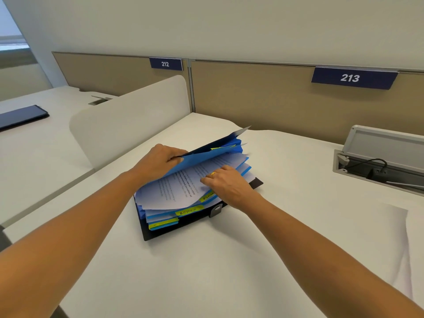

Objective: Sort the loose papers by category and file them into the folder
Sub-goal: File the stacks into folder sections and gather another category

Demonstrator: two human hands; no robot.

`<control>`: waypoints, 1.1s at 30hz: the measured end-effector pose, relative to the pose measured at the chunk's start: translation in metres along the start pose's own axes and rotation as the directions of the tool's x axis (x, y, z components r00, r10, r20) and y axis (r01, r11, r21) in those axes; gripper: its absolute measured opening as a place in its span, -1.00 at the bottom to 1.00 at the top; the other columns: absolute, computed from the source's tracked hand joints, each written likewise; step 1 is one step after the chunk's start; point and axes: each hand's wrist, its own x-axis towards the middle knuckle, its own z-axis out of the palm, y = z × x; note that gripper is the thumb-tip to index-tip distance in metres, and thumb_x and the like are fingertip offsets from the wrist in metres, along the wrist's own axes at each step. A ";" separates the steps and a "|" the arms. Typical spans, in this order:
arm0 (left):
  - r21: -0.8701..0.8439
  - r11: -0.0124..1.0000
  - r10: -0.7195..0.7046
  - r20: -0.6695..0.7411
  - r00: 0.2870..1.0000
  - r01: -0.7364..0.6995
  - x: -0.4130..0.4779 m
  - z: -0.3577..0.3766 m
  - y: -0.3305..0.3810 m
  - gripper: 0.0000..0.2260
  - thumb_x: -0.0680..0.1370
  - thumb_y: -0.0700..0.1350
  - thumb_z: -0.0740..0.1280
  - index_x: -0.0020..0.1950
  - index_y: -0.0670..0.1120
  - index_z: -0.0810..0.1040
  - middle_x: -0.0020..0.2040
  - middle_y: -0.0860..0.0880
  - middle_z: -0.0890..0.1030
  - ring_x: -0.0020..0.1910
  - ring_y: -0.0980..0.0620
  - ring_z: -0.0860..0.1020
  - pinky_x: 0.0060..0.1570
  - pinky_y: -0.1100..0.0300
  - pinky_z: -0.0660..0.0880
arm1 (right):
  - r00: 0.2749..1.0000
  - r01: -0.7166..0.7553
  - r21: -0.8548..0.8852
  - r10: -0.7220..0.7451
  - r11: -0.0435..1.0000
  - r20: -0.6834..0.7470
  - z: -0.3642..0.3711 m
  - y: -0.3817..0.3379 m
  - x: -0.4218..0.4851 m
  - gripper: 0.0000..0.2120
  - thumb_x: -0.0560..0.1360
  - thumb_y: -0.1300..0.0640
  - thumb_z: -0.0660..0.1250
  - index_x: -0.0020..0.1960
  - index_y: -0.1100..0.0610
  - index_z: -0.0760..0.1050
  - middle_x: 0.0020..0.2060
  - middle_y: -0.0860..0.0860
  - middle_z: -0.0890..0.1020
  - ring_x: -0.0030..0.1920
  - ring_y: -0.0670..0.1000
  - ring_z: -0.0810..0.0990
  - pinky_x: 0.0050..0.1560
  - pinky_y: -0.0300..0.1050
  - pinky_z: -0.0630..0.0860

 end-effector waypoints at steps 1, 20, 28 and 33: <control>-0.004 1.000 0.002 0.004 1.000 -0.002 -0.001 -0.001 0.000 -0.69 0.59 -0.18 0.22 0.33 -0.19 0.44 0.24 -0.17 0.54 0.18 -0.10 0.53 0.16 0.21 0.37 | 1.000 0.012 0.001 -0.012 1.000 0.010 0.001 -0.002 0.002 -0.66 0.57 0.17 0.21 0.34 0.11 0.37 0.13 0.08 0.59 0.09 0.11 0.55 0.08 -0.07 0.39; 0.161 0.973 0.162 0.023 0.987 -0.163 -0.002 -0.003 0.001 -0.69 0.61 -0.16 0.16 0.35 -0.12 0.44 0.20 -0.15 0.59 0.10 -0.12 0.56 0.11 0.17 0.40 | 0.998 -0.003 -0.100 0.010 0.995 0.068 -0.019 -0.021 0.014 -0.62 0.61 0.26 0.11 0.39 0.05 0.33 0.03 0.09 0.57 -0.14 0.13 0.57 -0.42 -0.15 0.17; 0.474 0.866 0.169 0.028 0.985 -0.162 -0.005 -0.002 0.003 -0.64 0.63 -0.16 0.08 0.43 -0.02 0.31 0.20 -0.16 0.57 0.09 -0.19 0.55 0.08 0.02 0.45 | 0.992 -0.121 -0.073 0.123 0.990 0.022 -0.009 -0.029 0.012 -0.60 0.58 0.30 0.09 0.41 0.17 0.25 0.13 0.12 0.52 0.02 0.15 0.60 -0.33 -0.11 0.26; 0.492 0.857 0.154 0.043 0.987 -0.155 -0.004 0.002 0.007 -0.63 0.62 -0.13 0.11 0.44 -0.03 0.29 0.24 -0.12 0.55 0.10 -0.16 0.55 0.08 0.07 0.43 | 0.991 -0.131 -0.058 0.133 0.990 0.022 -0.005 -0.034 0.013 -0.60 0.59 0.29 0.09 0.42 0.20 0.23 0.13 0.14 0.52 0.09 0.16 0.57 -0.23 -0.09 0.30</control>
